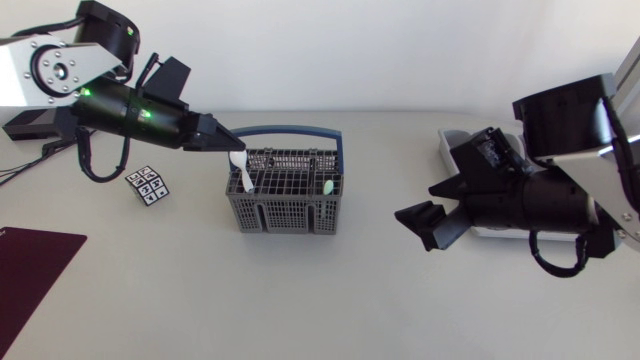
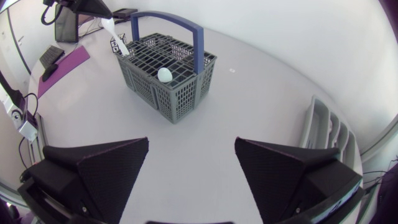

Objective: Transfer all utensils from the basket to the drawer tray.

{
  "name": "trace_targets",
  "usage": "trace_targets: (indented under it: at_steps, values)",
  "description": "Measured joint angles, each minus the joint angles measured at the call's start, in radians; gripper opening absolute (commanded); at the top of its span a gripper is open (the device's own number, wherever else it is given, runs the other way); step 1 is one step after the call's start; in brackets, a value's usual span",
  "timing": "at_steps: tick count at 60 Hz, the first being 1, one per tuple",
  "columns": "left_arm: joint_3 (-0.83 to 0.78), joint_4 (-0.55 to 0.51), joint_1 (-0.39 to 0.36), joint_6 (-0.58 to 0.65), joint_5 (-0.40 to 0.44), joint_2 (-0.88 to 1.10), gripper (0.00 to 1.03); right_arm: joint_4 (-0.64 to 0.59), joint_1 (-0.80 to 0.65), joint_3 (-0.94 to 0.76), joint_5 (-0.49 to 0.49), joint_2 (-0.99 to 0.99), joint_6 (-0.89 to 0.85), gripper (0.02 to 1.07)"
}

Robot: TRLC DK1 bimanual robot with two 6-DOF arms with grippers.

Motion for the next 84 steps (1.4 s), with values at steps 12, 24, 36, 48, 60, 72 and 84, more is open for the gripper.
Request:
trace_targets:
  at_steps: [12, 24, 36, 48, 60, 72, 84]
  values:
    - [0.007, -0.032, 0.000, -0.031, 0.045, -0.157, 0.04, -0.004, 0.003, 0.000, -0.001, -0.064, -0.038, 1.02]
    - [0.008, -0.033, -0.069, -0.048, 0.097, -0.265, 0.04, -0.025, 0.053, 0.000, -0.006, -0.101, -0.068, 1.02]
    - [-0.022, -0.032, -0.201, -0.046, 0.125, -0.251, 0.04, -0.045, 0.105, 0.000, -0.093, -0.113, -0.079, 1.02]
    - [-0.035, -0.033, -0.270, -0.039, 0.201, -0.201, 0.04, -0.043, 0.213, 0.009, -0.113, -0.110, -0.096, 1.02]
    - [-0.035, -0.078, -0.306, -0.013, 0.292, -0.153, 0.04, -0.013, 0.236, 0.045, -0.227, -0.065, -0.098, 1.02]
    - [-0.035, -0.115, -0.332, 0.014, 0.329, -0.116, 0.04, 0.020, 0.259, 0.046, -0.291, -0.038, -0.128, 0.93]
    - [-0.035, -0.127, -0.352, 0.014, 0.356, -0.098, 0.04, 0.072, 0.315, 0.046, -0.300, -0.019, -0.151, 0.73]
